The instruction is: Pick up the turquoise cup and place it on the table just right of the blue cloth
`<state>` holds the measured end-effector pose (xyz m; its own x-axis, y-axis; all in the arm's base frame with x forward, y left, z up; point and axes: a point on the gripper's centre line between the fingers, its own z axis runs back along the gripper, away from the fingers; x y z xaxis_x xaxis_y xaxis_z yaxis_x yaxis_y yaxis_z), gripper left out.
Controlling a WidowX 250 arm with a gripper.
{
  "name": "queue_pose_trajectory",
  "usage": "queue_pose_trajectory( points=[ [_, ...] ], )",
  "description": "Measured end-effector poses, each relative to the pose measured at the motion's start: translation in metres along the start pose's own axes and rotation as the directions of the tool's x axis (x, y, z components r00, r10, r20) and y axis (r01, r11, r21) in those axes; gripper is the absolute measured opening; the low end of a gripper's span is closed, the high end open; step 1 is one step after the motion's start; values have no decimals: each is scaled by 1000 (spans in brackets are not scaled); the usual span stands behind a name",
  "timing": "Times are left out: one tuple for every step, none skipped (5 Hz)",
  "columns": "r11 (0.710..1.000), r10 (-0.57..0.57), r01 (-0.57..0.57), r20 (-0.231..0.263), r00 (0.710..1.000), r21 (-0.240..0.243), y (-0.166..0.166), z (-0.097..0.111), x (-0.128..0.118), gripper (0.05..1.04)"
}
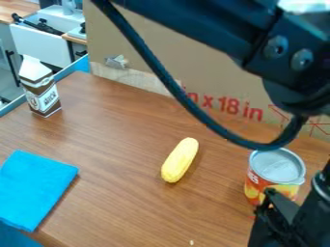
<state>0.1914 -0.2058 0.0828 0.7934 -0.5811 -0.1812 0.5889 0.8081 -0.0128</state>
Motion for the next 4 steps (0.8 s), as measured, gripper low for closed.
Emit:
queue_pose_trajectory(
  points=[
    [998, 60, -60, 0, 998, 37, 3, -9, -3, 1001],
    [991, 91, -93, 31, 995, 100, 2, -10, -2, 1001],
    [976, 145, -154, 65, 987, 155, 9, -13, -2, 1001],
    [970, 172, -186, 94, 981, 158, 10, -21, -2, 1001]
  ],
)
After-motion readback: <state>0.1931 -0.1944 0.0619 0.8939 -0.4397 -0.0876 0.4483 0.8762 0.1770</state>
